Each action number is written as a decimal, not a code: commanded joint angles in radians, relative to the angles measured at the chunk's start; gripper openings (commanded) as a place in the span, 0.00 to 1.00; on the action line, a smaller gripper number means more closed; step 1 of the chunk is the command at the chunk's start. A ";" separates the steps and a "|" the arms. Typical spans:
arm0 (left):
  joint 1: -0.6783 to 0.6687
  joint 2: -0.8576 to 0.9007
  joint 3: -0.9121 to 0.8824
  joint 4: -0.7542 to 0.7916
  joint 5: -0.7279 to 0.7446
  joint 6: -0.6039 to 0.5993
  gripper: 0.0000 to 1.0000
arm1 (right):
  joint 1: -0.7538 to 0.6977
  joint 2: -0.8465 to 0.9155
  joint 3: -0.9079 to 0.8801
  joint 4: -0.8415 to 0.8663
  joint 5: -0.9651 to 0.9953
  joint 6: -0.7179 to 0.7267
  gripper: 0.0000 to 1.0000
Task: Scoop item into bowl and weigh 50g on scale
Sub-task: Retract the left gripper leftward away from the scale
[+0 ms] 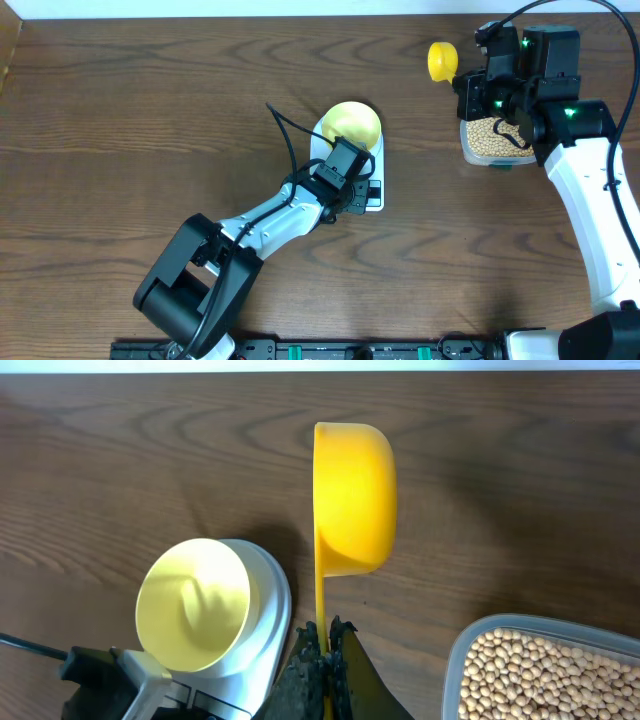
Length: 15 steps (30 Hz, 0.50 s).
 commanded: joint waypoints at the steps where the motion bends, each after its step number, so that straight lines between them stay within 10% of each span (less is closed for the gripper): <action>1: 0.006 0.001 -0.021 -0.045 -0.016 -0.009 0.07 | -0.004 -0.006 0.004 0.000 -0.005 0.006 0.01; 15: 0.039 -0.549 -0.021 -0.258 0.046 -0.009 0.07 | -0.004 -0.006 0.004 -0.013 -0.006 0.007 0.01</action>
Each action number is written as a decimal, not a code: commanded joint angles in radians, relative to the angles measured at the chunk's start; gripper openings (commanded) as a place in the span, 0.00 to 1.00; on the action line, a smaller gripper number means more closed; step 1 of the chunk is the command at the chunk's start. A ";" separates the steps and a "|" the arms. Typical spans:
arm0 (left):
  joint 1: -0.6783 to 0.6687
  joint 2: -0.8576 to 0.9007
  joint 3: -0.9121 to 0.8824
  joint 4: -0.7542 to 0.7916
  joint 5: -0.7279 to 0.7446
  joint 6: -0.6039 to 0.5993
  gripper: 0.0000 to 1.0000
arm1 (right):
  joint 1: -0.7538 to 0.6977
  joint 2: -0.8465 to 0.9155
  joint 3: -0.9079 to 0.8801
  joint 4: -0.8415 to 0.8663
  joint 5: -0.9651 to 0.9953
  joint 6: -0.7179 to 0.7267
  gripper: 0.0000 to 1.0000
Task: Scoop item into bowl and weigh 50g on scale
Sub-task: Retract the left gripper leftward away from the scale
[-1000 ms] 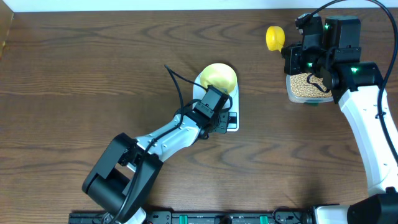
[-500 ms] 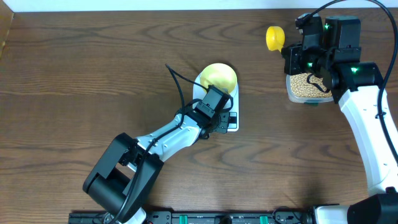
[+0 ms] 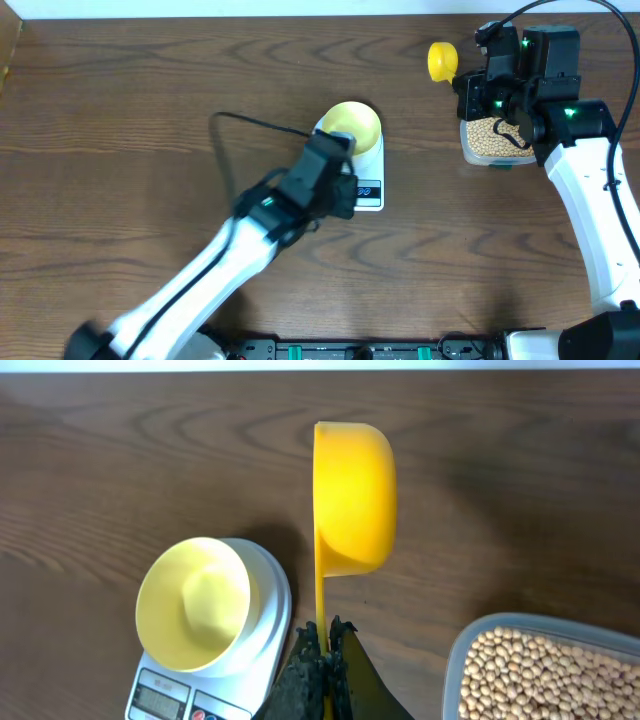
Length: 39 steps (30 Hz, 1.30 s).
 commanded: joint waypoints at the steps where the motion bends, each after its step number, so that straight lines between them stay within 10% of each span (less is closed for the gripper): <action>1: 0.044 -0.127 -0.001 -0.075 -0.031 -0.009 0.07 | -0.004 -0.006 0.004 -0.017 -0.006 0.007 0.01; 12: 0.388 -0.399 -0.001 -0.409 -0.101 -0.009 0.34 | -0.004 -0.006 0.004 -0.121 0.000 0.006 0.01; 21: 0.529 -0.387 -0.001 -0.497 -0.101 0.016 0.99 | -0.004 -0.006 0.004 -0.143 0.156 0.006 0.01; 39: 0.536 -0.289 -0.001 -0.497 -0.168 0.066 1.00 | -0.003 -0.006 0.004 -0.140 0.256 0.021 0.01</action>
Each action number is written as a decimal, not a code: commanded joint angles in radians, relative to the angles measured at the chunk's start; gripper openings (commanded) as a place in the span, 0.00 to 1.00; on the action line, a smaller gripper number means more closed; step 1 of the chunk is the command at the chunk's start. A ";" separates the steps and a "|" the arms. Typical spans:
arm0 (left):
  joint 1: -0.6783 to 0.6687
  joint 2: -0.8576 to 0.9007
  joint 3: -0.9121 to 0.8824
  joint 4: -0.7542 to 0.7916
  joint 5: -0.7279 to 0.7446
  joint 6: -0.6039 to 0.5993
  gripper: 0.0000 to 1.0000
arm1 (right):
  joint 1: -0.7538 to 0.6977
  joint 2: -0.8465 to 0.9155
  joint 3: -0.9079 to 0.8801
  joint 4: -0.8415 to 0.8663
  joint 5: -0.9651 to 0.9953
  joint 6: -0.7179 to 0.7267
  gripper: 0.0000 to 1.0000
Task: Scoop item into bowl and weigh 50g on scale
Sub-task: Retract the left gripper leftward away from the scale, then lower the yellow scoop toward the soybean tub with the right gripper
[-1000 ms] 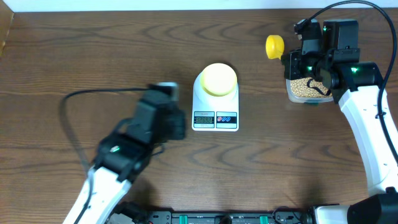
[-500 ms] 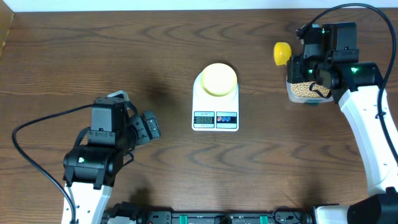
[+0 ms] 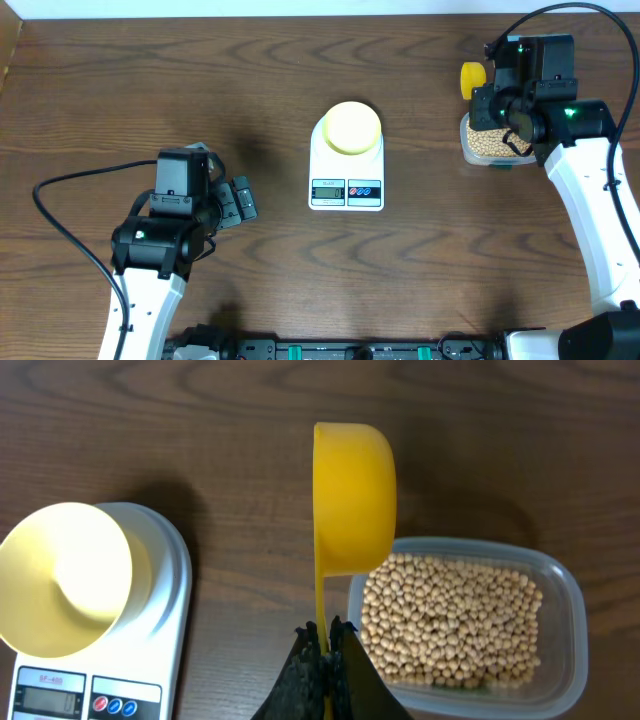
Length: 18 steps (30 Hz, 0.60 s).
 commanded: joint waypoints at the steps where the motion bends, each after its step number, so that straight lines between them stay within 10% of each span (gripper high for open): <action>1: 0.006 0.013 -0.001 -0.003 -0.024 0.012 1.00 | -0.003 -0.006 0.004 -0.016 0.011 0.039 0.01; 18: 0.006 0.018 -0.001 -0.002 -0.024 0.012 1.00 | -0.003 -0.006 0.004 -0.048 0.011 0.058 0.01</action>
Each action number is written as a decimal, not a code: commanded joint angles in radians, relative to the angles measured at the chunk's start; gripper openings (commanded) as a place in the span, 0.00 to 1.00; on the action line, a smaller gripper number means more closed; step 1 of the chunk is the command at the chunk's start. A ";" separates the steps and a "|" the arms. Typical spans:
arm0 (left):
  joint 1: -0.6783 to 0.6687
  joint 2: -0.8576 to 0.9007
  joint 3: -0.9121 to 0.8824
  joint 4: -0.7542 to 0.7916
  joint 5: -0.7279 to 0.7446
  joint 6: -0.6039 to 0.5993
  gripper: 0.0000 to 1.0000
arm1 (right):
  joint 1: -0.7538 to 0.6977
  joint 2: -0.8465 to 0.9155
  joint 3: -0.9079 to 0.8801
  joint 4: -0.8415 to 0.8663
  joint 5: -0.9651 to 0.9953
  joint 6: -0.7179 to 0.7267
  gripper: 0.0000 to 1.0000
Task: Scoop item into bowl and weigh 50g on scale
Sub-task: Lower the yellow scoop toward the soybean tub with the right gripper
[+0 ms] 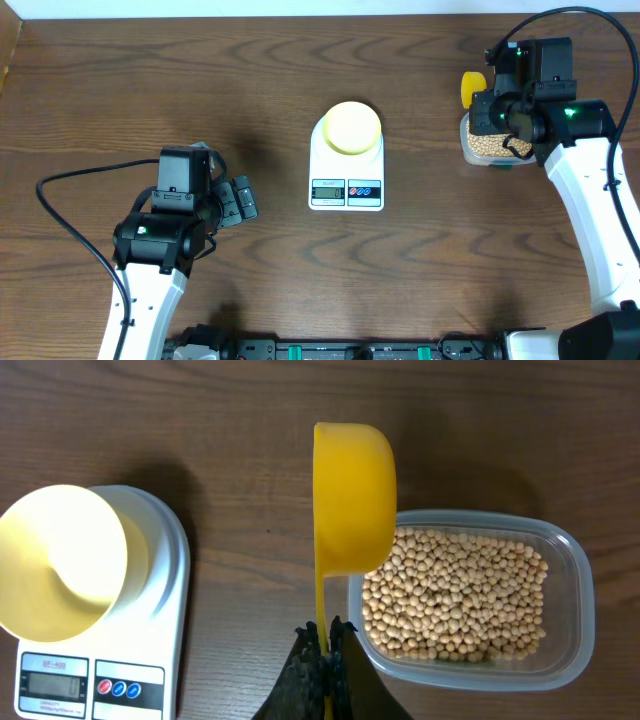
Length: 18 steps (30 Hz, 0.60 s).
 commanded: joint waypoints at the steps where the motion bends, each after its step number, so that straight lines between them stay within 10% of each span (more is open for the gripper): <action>1: 0.006 0.003 -0.001 -0.003 -0.021 0.012 1.00 | -0.003 -0.006 0.004 -0.003 0.008 0.040 0.01; 18: 0.006 0.003 -0.001 -0.003 -0.021 0.012 1.00 | -0.004 -0.006 0.004 0.000 0.008 0.141 0.01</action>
